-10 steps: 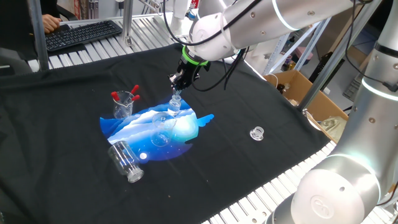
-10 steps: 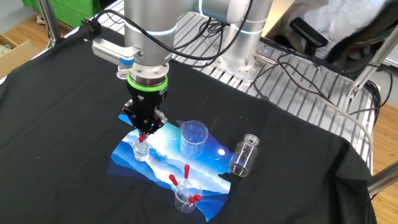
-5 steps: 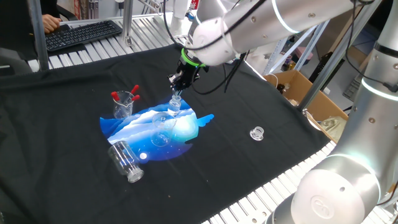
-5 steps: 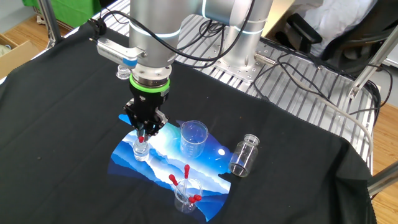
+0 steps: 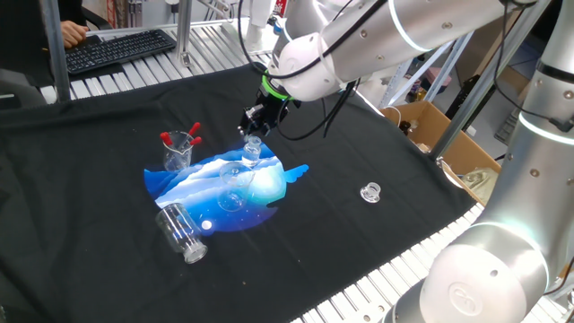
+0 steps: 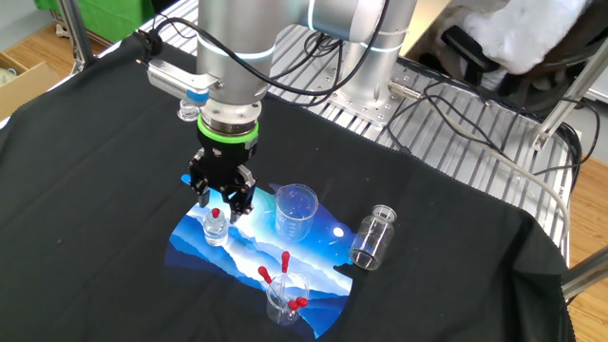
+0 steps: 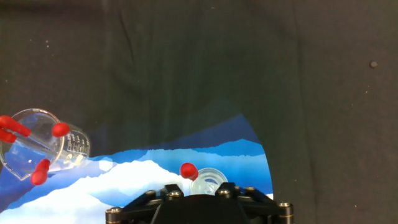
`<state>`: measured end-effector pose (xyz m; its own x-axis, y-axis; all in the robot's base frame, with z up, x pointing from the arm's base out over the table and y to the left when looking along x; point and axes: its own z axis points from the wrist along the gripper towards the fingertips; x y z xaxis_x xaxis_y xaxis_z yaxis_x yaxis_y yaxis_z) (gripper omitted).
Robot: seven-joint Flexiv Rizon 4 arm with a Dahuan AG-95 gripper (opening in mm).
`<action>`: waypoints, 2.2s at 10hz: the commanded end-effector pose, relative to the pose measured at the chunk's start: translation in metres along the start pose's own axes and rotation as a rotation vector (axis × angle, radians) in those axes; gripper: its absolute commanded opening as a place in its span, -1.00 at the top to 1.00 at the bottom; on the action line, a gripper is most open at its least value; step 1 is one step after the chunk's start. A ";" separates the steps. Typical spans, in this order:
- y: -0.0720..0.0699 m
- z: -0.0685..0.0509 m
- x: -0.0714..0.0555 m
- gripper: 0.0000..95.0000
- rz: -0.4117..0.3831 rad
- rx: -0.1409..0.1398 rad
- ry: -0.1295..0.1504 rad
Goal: Transfer liquid using a dropper
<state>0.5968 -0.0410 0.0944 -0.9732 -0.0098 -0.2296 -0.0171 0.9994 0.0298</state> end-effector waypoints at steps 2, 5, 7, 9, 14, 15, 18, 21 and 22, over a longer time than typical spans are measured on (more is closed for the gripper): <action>0.006 0.001 -0.004 0.20 -0.003 -0.005 0.002; 0.007 0.002 -0.008 0.20 -0.006 -0.006 0.003; 0.007 0.002 -0.008 0.60 -0.015 -0.008 0.005; 0.007 0.002 -0.008 0.60 -0.022 -0.005 0.005; 0.007 0.001 -0.008 1.00 -0.024 0.003 0.002; 0.007 0.001 -0.008 1.00 -0.022 0.003 0.002; 0.007 0.000 -0.008 1.00 -0.031 0.019 -0.004; 0.008 -0.008 -0.011 1.00 -0.028 0.020 -0.017; 0.009 -0.011 -0.012 1.00 -0.026 0.021 -0.023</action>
<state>0.6049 -0.0322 0.1091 -0.9674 -0.0329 -0.2511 -0.0359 0.9993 0.0075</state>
